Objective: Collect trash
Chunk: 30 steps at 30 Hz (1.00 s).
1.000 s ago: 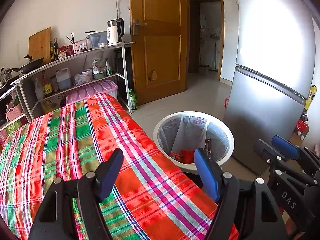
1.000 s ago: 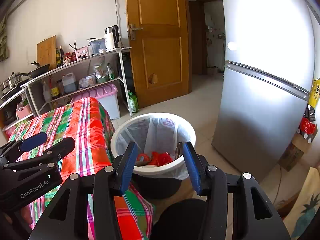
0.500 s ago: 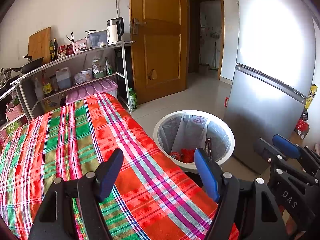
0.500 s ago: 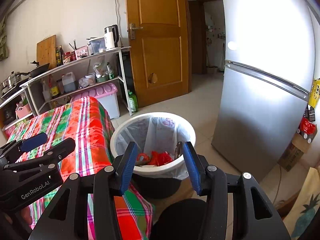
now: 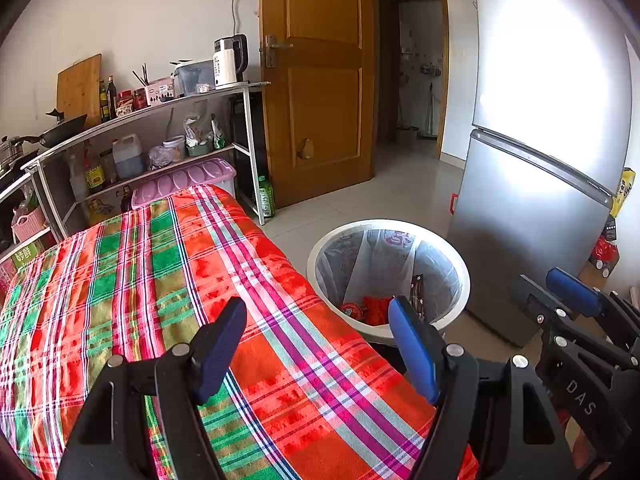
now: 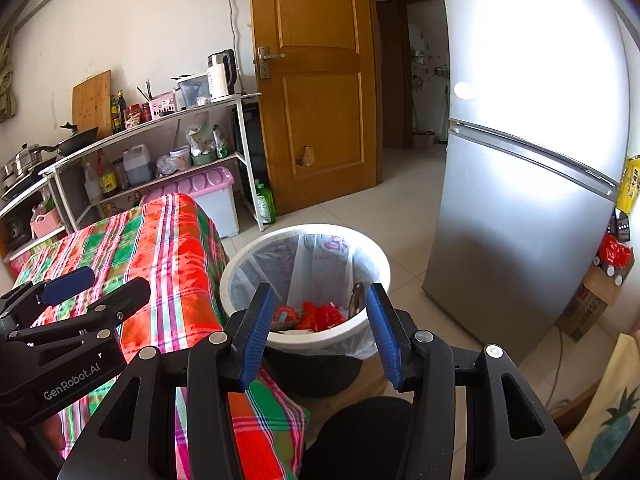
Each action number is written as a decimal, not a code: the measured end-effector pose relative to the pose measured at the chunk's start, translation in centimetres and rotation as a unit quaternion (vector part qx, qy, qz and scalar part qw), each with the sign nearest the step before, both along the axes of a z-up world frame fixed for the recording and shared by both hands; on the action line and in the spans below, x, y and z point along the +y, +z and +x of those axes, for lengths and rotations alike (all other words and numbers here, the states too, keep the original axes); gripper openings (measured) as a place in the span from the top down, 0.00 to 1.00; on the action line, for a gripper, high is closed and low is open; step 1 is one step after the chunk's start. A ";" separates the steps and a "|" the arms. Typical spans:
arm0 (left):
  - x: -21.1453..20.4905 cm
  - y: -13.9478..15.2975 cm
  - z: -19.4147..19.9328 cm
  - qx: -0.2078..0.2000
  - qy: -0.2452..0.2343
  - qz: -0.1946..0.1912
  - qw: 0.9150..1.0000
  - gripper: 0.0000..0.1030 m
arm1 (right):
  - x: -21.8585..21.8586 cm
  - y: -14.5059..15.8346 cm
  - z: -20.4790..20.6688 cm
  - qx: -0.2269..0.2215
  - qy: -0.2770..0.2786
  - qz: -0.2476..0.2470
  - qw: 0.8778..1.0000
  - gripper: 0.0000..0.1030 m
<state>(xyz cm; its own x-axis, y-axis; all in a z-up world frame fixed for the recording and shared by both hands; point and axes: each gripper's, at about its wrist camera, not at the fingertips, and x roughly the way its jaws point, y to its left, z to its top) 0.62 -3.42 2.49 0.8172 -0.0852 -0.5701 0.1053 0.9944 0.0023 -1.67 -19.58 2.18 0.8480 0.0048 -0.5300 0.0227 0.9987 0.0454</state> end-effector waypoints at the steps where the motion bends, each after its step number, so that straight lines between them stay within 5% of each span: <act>1: 0.0 0.0 0.0 0.000 0.000 0.000 1.000 0.27 | 0.0 0.0 0.0 0.000 0.000 0.000 1.000 0.53; 30: 0.2 -0.2 0.0 0.006 -0.001 0.002 1.000 0.27 | 0.1 0.0 -0.1 0.001 -0.001 0.003 1.000 0.53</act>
